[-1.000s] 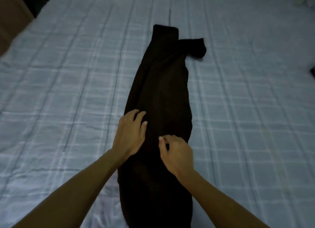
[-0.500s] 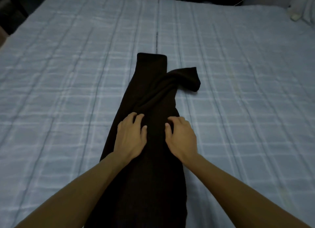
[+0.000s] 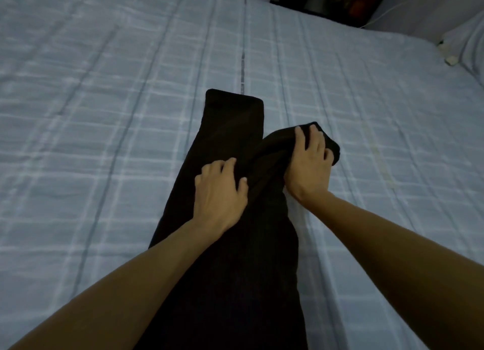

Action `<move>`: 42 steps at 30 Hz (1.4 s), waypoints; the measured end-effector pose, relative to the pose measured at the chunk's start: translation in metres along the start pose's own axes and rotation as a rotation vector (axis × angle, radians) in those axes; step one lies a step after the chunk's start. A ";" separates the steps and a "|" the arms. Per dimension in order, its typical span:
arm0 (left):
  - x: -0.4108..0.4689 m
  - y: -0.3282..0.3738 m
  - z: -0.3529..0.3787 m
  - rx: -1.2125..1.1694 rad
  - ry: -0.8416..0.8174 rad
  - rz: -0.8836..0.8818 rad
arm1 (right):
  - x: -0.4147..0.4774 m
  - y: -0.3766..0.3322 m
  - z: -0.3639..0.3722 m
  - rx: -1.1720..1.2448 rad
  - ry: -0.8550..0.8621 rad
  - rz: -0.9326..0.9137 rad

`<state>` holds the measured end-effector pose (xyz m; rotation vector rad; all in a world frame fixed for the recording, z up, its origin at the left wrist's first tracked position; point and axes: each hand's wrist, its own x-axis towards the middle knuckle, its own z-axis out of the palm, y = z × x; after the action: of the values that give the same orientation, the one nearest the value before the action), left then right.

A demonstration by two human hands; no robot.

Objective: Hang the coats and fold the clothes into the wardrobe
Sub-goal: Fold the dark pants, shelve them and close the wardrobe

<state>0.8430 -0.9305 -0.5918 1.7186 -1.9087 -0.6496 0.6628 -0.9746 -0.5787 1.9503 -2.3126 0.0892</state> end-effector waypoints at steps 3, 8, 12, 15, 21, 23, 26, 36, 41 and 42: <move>0.008 0.003 0.002 -0.033 -0.086 -0.001 | 0.022 -0.002 -0.007 -0.066 -0.005 -0.026; 0.020 0.002 -0.014 -0.203 -0.296 -0.147 | 0.067 -0.034 -0.048 -0.176 0.166 -0.303; 0.038 -0.016 -0.044 -0.188 0.115 -0.201 | 0.119 -0.069 -0.089 -0.176 0.290 -0.303; 0.040 -0.045 -0.050 -0.280 0.108 -0.428 | 0.110 -0.096 -0.078 0.018 0.238 -0.287; 0.032 -0.051 -0.032 -0.172 0.011 -0.296 | 0.028 -0.098 0.006 0.134 -0.151 -0.348; 0.028 -0.054 -0.029 -0.049 0.064 -0.272 | 0.014 -0.089 0.026 0.113 -0.319 -0.304; 0.017 -0.049 -0.028 0.173 0.189 -0.161 | 0.012 -0.084 0.032 0.095 -0.414 -0.243; 0.005 -0.079 0.000 0.564 -0.188 0.033 | -0.052 -0.081 0.039 0.137 -0.302 -0.322; -0.030 -0.060 -0.012 0.585 -0.163 0.112 | -0.089 -0.088 0.025 0.245 -0.259 -0.290; -0.046 -0.058 -0.014 0.551 -0.155 0.125 | -0.108 -0.084 0.025 0.253 -0.228 -0.313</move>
<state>0.9004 -0.8902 -0.6194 1.8802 -2.4477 -0.2192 0.7621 -0.8863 -0.6192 2.5470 -2.1781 0.1445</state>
